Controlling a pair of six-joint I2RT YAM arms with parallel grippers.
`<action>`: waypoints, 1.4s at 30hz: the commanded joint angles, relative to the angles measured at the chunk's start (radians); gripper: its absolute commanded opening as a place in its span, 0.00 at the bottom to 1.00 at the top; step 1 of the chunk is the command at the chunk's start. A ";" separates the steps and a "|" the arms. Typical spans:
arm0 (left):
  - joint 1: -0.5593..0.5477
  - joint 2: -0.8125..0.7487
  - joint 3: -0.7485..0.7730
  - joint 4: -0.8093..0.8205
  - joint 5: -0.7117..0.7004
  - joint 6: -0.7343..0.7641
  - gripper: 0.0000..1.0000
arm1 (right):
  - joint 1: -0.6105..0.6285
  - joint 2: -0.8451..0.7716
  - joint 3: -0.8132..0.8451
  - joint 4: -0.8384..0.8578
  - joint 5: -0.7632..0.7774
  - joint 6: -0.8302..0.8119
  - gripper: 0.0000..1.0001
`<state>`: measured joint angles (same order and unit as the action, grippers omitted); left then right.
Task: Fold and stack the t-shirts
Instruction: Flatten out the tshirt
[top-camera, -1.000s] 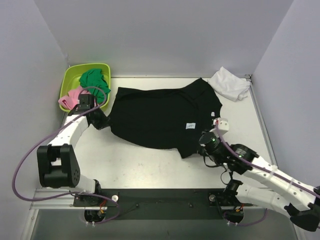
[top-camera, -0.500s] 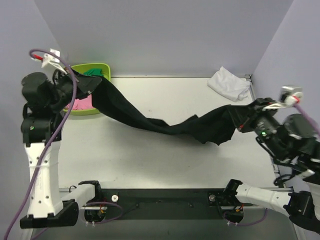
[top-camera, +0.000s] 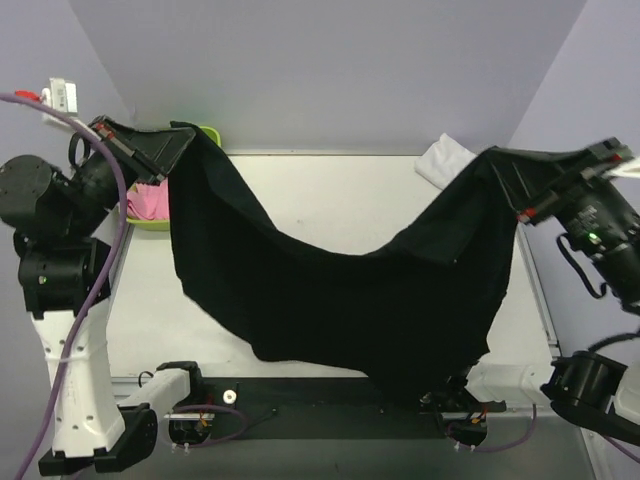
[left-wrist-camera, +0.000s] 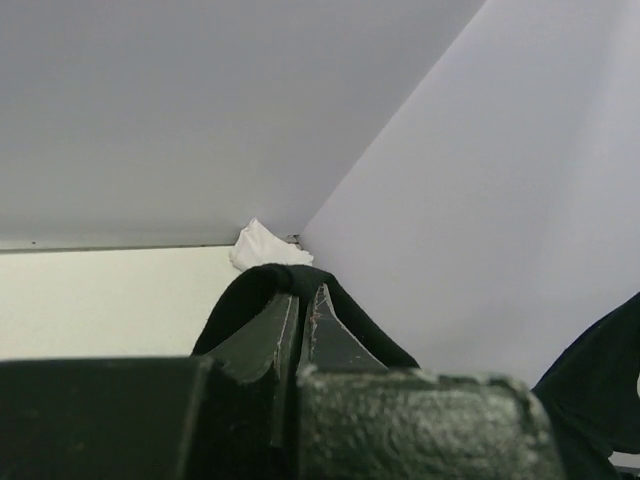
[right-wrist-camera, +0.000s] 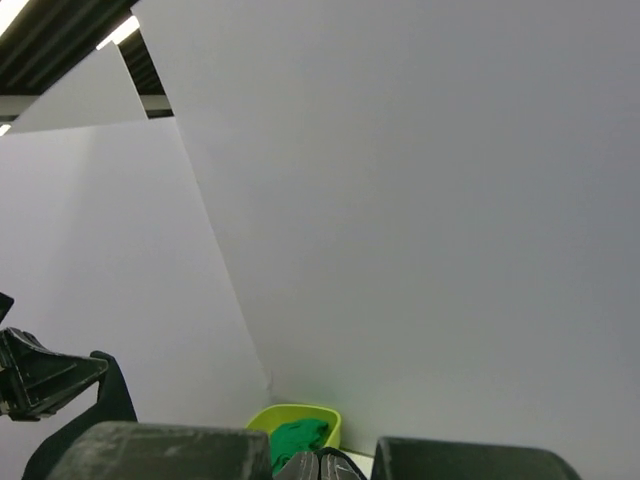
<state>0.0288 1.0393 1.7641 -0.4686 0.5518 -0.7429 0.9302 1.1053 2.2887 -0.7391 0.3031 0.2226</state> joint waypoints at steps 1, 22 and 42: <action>0.006 0.103 -0.023 0.145 0.013 -0.067 0.00 | -0.005 0.168 0.063 0.075 0.088 -0.126 0.00; 0.011 0.906 0.713 0.426 0.039 -0.239 0.00 | -0.611 0.522 0.253 0.609 -0.326 -0.026 0.00; 0.006 0.354 -0.902 0.773 -0.097 -0.148 0.00 | -0.424 -0.344 -1.448 0.643 -0.256 0.190 0.00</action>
<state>0.0441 1.4956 1.0687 0.2440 0.5529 -0.9367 0.3931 0.8238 0.9688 -0.0559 -0.0433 0.3424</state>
